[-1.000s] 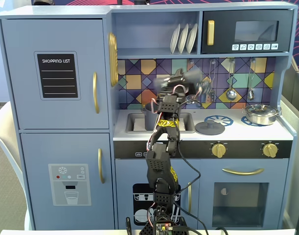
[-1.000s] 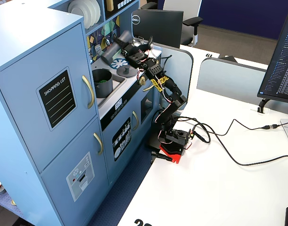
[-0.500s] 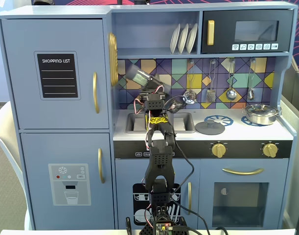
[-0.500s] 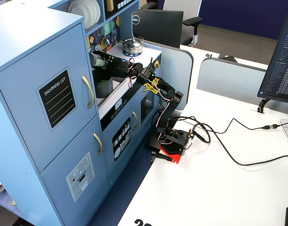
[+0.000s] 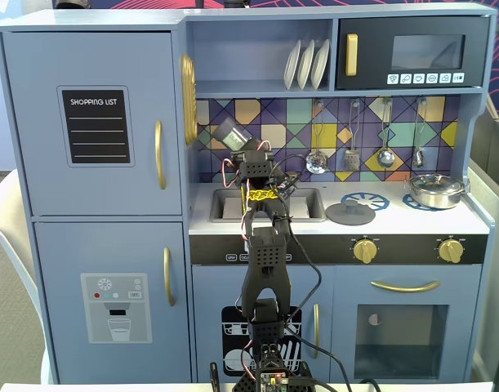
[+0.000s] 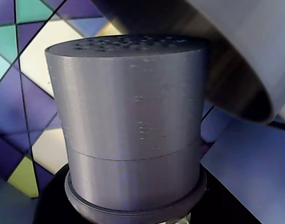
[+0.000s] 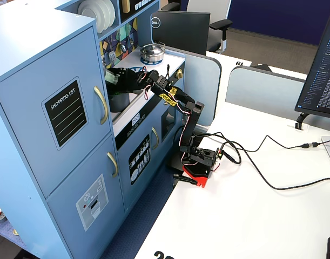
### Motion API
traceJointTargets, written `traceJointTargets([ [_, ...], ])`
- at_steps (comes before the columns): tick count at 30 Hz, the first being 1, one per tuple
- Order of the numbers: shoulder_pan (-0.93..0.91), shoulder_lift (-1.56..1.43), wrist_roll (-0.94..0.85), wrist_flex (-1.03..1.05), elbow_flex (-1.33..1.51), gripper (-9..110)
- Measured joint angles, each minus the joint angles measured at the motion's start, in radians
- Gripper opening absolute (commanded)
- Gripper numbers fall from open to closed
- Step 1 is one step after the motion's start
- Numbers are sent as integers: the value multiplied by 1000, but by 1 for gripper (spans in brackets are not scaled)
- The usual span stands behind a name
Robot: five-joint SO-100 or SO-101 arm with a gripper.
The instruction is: Put salt in the gray recipient
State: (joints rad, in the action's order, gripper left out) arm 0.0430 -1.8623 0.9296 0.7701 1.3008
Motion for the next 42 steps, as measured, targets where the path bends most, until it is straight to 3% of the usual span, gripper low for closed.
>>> traceJointTargets([
  [5,44,0,-52,-186,-5,0],
  [12,-11,72,8,181,-193,0],
  [14,-12,74,15,202,-187,0],
  [22,38,28,-97,-198,-41,0],
  [29,-23,40,-20,129,-126,0],
  [32,-25,32,-26,106,-87,0],
  [37,9,17,-241,-190,-34,0],
  [42,-117,15,-644,-222,-121,0],
])
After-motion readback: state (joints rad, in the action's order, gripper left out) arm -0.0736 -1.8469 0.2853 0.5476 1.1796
